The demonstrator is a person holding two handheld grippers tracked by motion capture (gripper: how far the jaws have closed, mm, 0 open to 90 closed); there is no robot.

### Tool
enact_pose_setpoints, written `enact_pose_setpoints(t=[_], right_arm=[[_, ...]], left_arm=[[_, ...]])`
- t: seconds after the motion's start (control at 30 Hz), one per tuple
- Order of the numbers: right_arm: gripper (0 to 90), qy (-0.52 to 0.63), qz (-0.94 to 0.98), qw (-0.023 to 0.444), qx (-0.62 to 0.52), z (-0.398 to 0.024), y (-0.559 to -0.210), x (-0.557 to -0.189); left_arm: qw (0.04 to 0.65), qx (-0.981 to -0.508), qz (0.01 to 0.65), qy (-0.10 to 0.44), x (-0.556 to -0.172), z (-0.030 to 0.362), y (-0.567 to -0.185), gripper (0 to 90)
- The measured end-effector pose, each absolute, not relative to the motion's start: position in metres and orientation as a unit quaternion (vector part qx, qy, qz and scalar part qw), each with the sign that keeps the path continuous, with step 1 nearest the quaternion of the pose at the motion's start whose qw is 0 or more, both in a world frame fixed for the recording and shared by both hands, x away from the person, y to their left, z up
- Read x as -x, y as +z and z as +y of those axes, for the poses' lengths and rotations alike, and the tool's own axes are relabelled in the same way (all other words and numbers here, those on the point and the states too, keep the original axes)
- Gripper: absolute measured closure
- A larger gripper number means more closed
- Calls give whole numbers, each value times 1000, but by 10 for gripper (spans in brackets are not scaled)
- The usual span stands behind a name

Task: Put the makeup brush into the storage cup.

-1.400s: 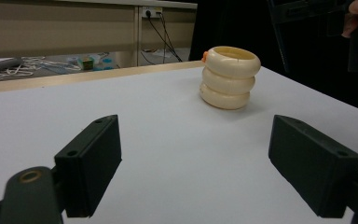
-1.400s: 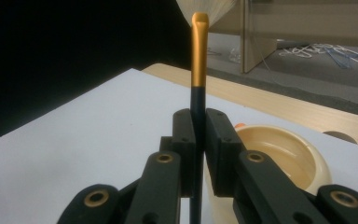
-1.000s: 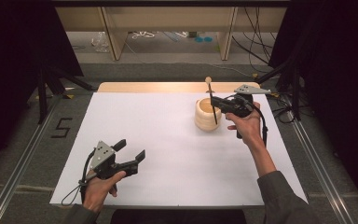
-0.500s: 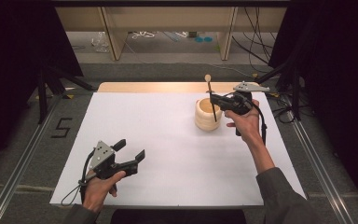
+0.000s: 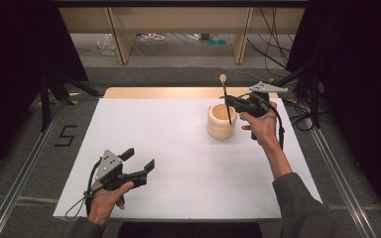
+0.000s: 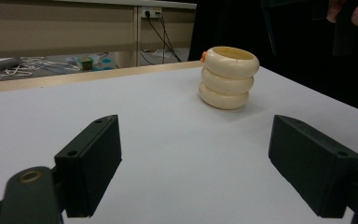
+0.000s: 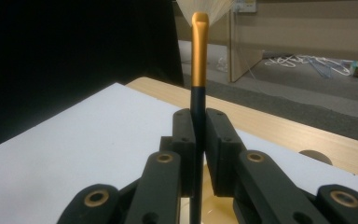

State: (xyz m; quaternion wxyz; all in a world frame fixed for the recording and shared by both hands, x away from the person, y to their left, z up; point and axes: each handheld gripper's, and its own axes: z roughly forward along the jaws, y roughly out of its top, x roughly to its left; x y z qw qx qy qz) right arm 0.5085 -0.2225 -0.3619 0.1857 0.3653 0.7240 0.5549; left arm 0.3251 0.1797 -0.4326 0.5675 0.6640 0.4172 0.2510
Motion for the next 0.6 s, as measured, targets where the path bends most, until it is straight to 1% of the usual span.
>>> enact_pose_setpoints(t=[0.07,0.1,0.17,0.33,0.43,0.53,0.6], right_arm=[[834,556,723,180,-369,-223,-362,-509],[834,557,723,186,-365,-223,-362,-510],[834,558,721,178,-371,-222,-362,-511],[834,557,720,188,-370,-223,-361,-515],[834,559,716,181,-377,-223,-360,-516],[834,561,713,187,-377,-224,-361,-519],[834,562,711,182,-381,-224,-361,-520]], left_arm=[[568,-664,417,251,-325,180,-433,167],[568,-664,417,251,-325,180,-433,167],[568,-664,417,251,-325,180,-433,167],[568,-664,417,251,-325,180,-432,167],[568,-664,417,251,-325,180,-432,167],[568,-664,416,251,-325,180,-432,167],[568,-664,417,251,-325,180,-432,167]])
